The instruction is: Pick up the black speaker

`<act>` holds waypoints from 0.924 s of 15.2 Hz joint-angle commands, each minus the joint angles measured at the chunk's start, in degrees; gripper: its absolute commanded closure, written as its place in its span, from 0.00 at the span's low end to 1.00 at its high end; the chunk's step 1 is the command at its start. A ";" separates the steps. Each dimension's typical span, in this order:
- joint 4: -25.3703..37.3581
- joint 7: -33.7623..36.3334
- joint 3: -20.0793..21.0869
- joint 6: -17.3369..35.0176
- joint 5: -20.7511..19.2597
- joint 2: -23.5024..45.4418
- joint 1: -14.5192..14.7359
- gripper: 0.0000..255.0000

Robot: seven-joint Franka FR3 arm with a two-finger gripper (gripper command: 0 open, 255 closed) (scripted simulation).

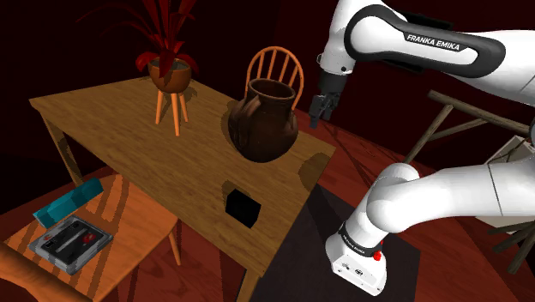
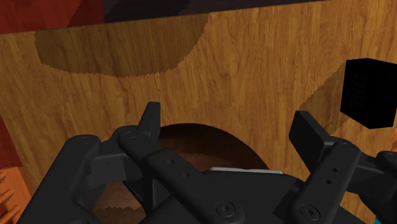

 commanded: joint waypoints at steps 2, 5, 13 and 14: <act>-1.23 0.87 0.96 1.37 0.73 -0.07 0.54 0.00; -4.54 3.44 3.91 5.65 2.92 0.20 2.28 0.00; -10.48 10.20 12.28 18.27 8.49 4.78 7.28 0.00; -10.90 11.05 13.37 19.96 9.09 5.77 7.88 0.00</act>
